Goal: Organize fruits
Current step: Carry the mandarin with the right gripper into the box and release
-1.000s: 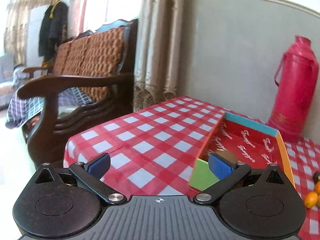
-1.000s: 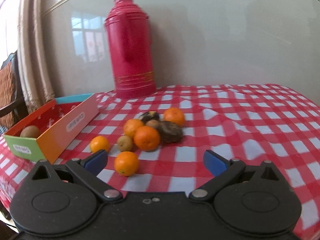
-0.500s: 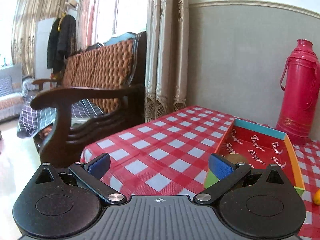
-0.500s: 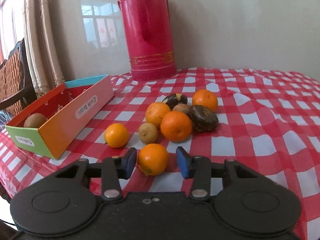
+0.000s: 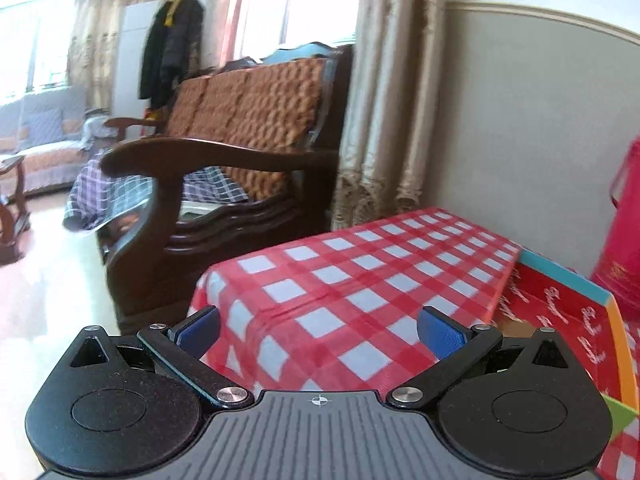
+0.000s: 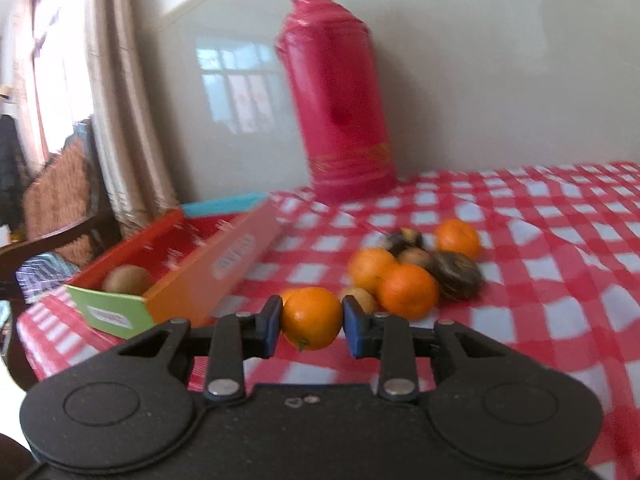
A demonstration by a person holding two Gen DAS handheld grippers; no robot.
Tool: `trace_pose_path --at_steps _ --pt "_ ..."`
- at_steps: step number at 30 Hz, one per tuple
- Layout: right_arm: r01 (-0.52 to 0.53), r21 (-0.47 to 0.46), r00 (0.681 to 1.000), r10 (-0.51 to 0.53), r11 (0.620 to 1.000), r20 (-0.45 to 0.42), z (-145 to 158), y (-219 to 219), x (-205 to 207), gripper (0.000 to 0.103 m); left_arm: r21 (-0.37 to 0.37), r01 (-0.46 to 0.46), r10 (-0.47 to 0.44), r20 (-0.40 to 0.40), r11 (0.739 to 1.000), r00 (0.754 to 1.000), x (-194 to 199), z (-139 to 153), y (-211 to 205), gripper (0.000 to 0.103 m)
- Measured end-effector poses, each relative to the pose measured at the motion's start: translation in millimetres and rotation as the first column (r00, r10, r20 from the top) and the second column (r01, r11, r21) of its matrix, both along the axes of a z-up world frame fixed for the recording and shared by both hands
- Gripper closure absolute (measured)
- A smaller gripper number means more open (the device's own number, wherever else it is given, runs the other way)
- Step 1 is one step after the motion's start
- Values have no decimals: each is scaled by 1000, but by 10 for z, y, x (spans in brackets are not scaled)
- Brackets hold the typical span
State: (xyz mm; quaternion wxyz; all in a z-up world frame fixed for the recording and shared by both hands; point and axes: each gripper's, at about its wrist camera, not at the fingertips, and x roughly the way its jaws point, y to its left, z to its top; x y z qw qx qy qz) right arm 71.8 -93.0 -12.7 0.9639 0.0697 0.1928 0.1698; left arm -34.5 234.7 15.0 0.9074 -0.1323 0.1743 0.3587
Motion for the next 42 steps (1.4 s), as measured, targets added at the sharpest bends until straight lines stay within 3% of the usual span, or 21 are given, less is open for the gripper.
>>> trace_pose_path --at_steps 10,18,25,31,33,35,39,42 --pt "-184 17 981 183 983 65 250 713 291 79 0 -105 105 -7 994 994 -167 -73 303 0" --pt "-267 -41 963 268 963 6 217 1241 548 79 -16 -166 166 -20 986 986 -281 -134 558 0" --pt "-290 -74 957 287 954 -46 106 1374 570 77 19 -166 167 -17 986 986 -289 -134 552 0" --pt "-285 -54 959 285 957 -13 133 1296 492 73 17 -157 158 -12 987 987 -291 -118 515 0" --pt "-276 -35 961 277 960 19 187 1190 423 64 23 -152 152 -12 988 988 -282 -112 489 0" --pt "-257 -29 965 258 966 52 235 1074 357 37 26 -147 147 -12 989 989 -270 -106 456 0" --pt "-184 -57 974 190 981 126 302 749 180 25 33 -132 132 -7 991 991 -254 -87 376 0" --pt "-88 -43 982 93 995 163 293 458 69 7 57 -110 110 -6 992 994 -230 -67 268 0"
